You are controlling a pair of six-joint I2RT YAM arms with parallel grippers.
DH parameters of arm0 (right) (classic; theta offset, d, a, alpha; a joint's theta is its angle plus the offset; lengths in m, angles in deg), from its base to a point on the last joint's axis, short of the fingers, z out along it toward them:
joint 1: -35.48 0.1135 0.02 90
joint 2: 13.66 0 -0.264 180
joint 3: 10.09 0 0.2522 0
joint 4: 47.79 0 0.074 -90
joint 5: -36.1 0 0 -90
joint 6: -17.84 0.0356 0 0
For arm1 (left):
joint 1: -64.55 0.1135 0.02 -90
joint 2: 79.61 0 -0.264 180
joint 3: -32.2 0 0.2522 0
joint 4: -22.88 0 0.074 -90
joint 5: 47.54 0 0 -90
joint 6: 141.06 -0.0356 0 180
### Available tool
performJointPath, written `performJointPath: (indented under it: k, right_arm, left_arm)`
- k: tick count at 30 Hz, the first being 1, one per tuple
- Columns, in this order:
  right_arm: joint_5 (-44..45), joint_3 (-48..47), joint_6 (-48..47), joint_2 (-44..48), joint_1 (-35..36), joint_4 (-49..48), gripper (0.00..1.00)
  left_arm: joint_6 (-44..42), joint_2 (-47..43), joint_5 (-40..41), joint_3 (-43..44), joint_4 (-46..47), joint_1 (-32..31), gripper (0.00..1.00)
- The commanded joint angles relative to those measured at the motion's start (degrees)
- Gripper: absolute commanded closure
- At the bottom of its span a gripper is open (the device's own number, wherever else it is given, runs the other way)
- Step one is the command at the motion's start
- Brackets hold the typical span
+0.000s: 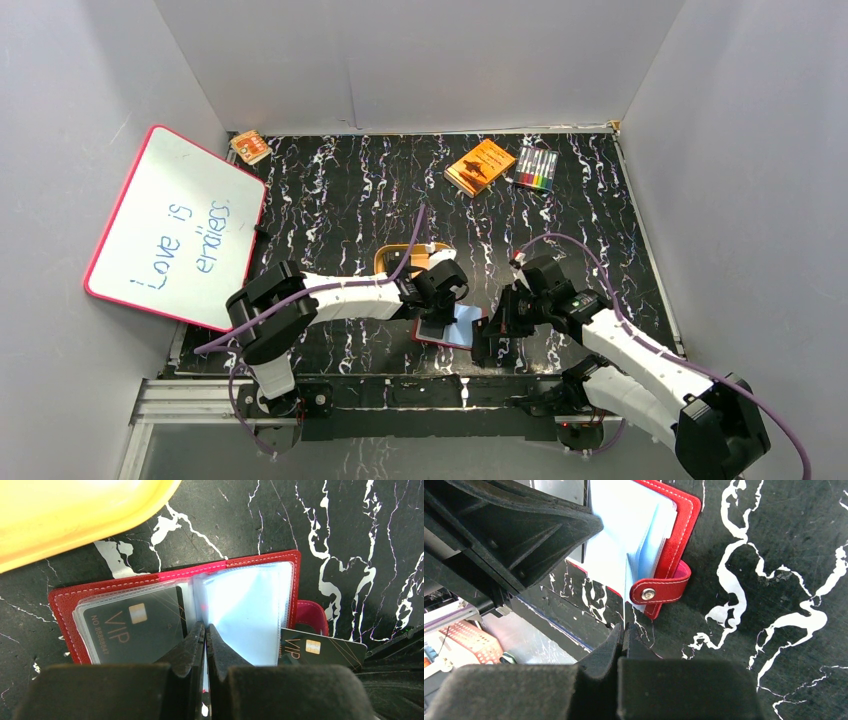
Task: Put the credit cards into the card holder
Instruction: Turn over the card slot in the card holder.
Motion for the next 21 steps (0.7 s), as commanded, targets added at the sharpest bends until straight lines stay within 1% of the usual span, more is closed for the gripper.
performJointPath:
  k: [1,8,9,10,11,14,16,21]
  right_arm:
    - [-1.0,0.3,-0.3,-0.4,-0.4,-3.3,1.0]
    - [-4.0,0.4,-0.8,-2.6,-0.4,-6.4,1.0]
    - [-4.6,0.3,-0.9,-2.9,-0.4,-6.9,1.0]
    - [-4.9,0.2,-0.9,-3.0,-0.4,-7.4,1.0]
    - [-5.4,0.2,-0.9,-3.2,-0.4,-7.9,1.0]
    - [-6.2,0.0,-1.2,-4.3,-0.4,-9.3,1.0]
    - [-6.7,-0.2,-1.5,-5.4,-0.4,-9.7,1.0]
    - [-7.9,-0.6,-1.8,-7.7,-0.4,-11.2,1.0]
  left_arm:
    - [-0.4,0.0,2.2,-2.3,-4.7,-0.3,1.0]
    - [0.0,-0.5,2.3,-1.9,-5.0,-0.3,1.0]
    - [-0.1,-0.8,2.4,-1.8,-5.1,-0.3,0.99]
    - [-0.1,-1.2,2.5,-1.4,-5.4,-0.3,0.95]
    - [-0.2,-1.5,2.7,-1.1,-5.5,-0.3,0.87]
    - [-0.5,-2.7,2.9,0.1,-6.1,-0.3,0.72]
    - [-0.7,-3.5,2.9,1.1,-6.7,-0.3,0.65]
    - [-0.8,-5.6,2.9,2.9,-8.2,-0.3,0.52]
